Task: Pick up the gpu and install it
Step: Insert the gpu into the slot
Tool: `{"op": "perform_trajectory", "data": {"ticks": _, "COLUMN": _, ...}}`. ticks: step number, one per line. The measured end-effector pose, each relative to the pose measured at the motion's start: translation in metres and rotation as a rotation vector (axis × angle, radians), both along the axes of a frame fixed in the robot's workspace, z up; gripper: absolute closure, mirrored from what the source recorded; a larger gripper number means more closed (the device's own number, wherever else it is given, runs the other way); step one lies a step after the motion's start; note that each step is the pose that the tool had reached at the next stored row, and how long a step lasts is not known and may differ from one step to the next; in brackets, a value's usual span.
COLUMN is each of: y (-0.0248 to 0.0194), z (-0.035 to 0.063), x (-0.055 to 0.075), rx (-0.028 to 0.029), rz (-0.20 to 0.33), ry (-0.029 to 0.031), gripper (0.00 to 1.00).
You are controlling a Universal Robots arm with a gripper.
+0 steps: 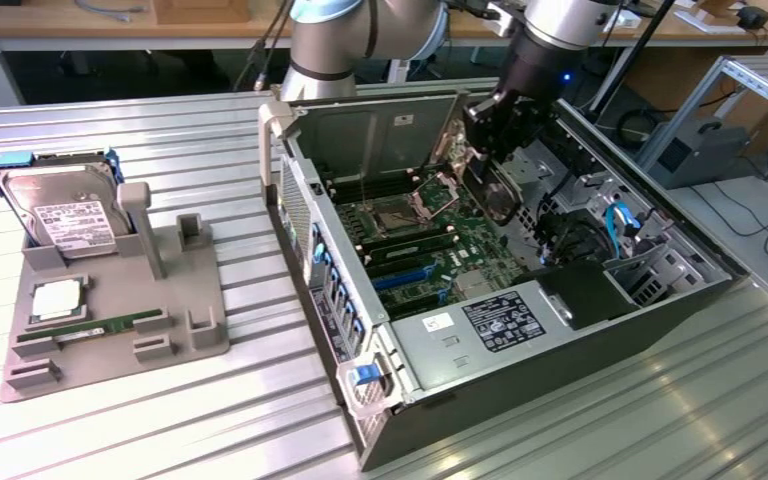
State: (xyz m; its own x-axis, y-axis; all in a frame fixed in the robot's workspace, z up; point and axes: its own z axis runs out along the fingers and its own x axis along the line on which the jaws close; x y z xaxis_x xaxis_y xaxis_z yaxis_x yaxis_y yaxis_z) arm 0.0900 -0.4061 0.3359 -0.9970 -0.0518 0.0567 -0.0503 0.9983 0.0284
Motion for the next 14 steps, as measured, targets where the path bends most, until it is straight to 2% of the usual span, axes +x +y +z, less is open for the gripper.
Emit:
{"op": "perform_trajectory", "data": {"ticks": 5, "y": 0.0001, "z": -0.0001, "x": 0.0000, "rx": 0.0000, "rz": 0.108, "ry": 0.0000, "gripper": 0.73}}
{"op": "perform_trajectory", "data": {"ticks": 8, "y": 0.0001, "z": -0.0002, "x": 0.0000, "rx": 0.0001, "rz": 0.209, "ry": 0.0000, "gripper": 0.73}}
{"op": "perform_trajectory", "data": {"ticks": 14, "y": 0.0001, "z": -0.0005, "x": 0.0000, "rx": 0.0001, "rz": 0.376, "ry": 0.0000, "gripper": 0.73}}
